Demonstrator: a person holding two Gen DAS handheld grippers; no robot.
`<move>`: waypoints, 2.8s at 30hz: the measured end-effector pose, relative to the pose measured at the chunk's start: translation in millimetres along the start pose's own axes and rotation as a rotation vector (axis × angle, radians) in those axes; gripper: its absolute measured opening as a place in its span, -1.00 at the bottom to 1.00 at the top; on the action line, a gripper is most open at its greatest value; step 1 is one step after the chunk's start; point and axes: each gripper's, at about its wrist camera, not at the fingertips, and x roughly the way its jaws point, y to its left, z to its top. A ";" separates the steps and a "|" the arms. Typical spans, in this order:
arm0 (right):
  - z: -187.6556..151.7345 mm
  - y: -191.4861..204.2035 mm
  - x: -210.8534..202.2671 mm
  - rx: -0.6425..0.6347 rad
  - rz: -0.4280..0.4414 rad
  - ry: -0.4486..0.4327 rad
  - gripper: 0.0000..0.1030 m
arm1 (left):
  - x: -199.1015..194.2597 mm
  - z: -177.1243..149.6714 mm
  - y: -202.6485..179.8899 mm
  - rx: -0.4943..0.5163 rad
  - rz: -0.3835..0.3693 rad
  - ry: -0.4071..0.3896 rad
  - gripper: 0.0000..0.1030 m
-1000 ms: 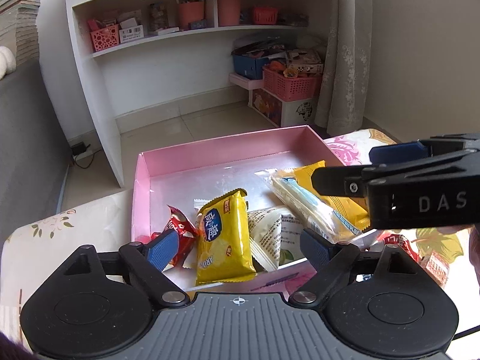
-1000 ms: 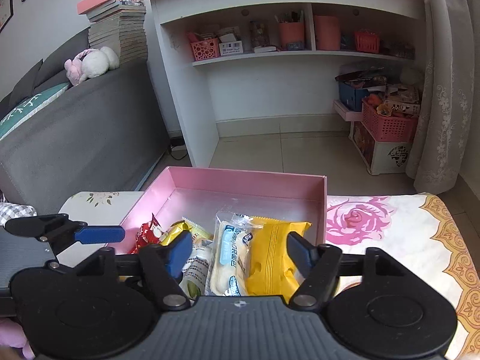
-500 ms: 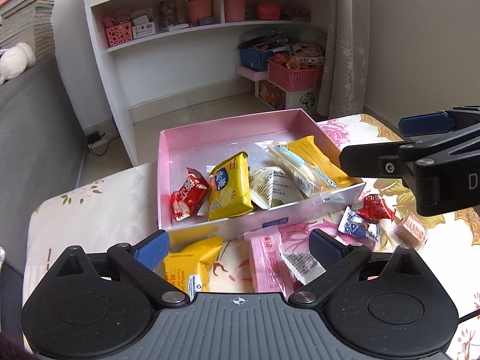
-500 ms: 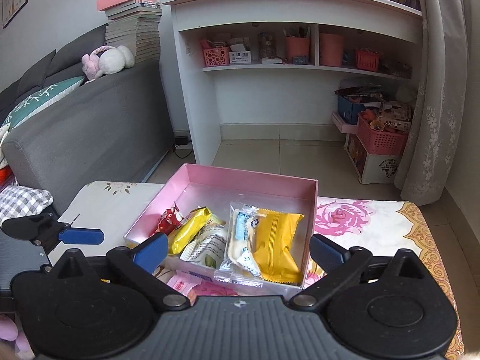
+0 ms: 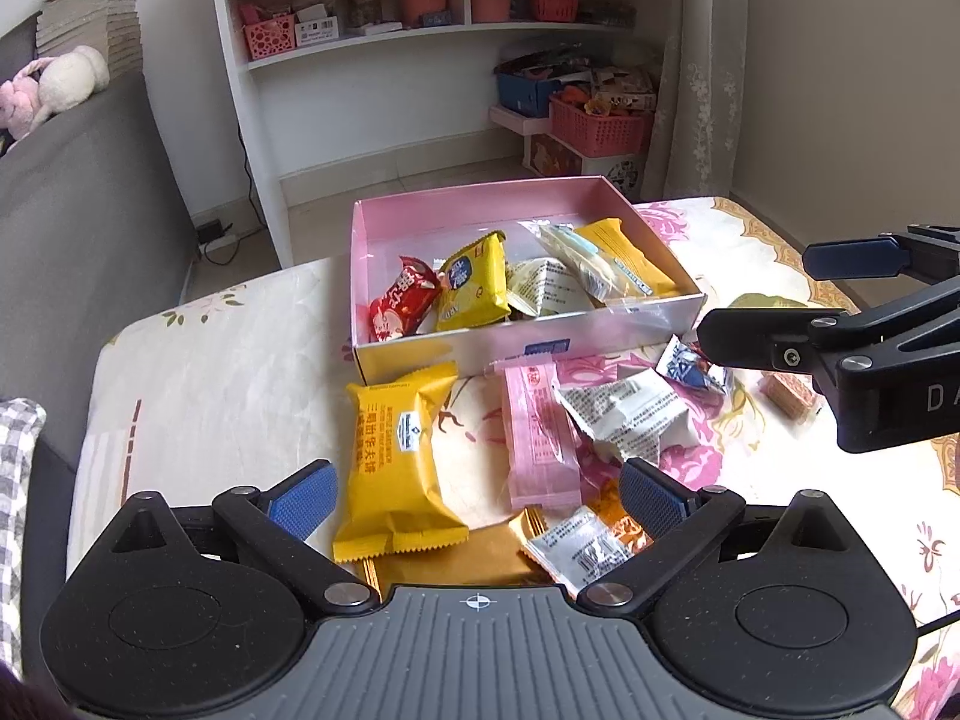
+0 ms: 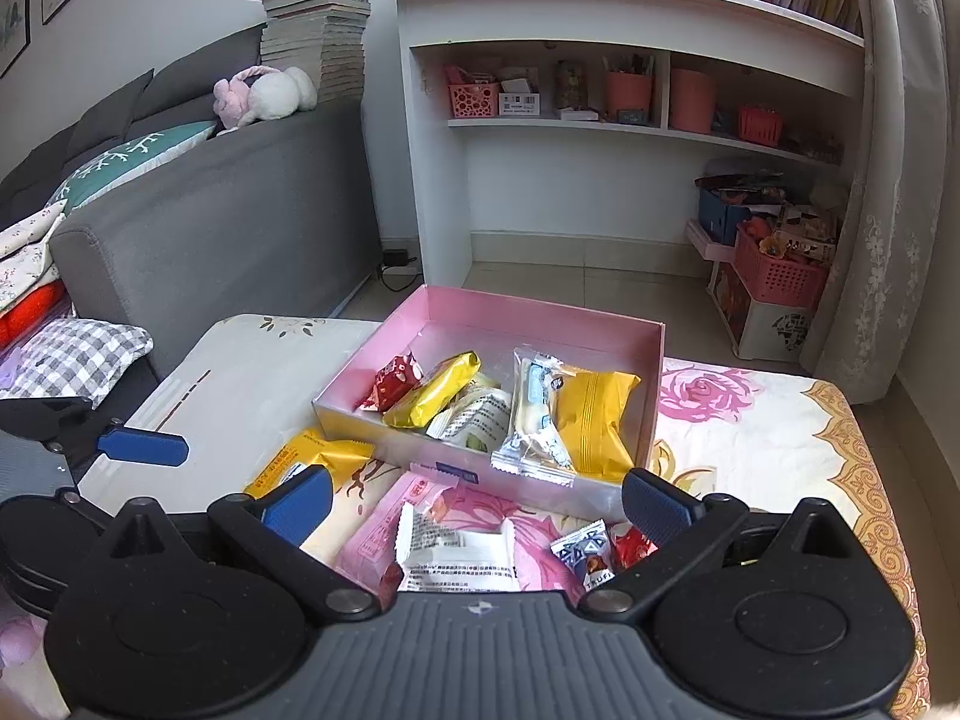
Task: Organize snacks
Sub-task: 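Withdraw both tools and move them to the yellow sandwich packet and white-orange packet, then close the left tool on the yellow sandwich packet while the right tool grasps the white-orange packet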
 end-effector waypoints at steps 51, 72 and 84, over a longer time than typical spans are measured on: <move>-86.0 60.6 83.4 -0.193 0.097 0.211 0.88 | 69.5 -36.7 40.5 -0.142 -0.007 -0.071 0.94; -82.2 61.2 78.7 -0.241 0.098 0.179 0.25 | 75.7 -29.1 40.8 -0.203 0.026 -0.058 -0.01; -77.9 59.5 65.6 -0.246 0.138 0.171 -0.17 | 65.4 -32.4 47.1 -0.240 0.051 -0.014 -0.20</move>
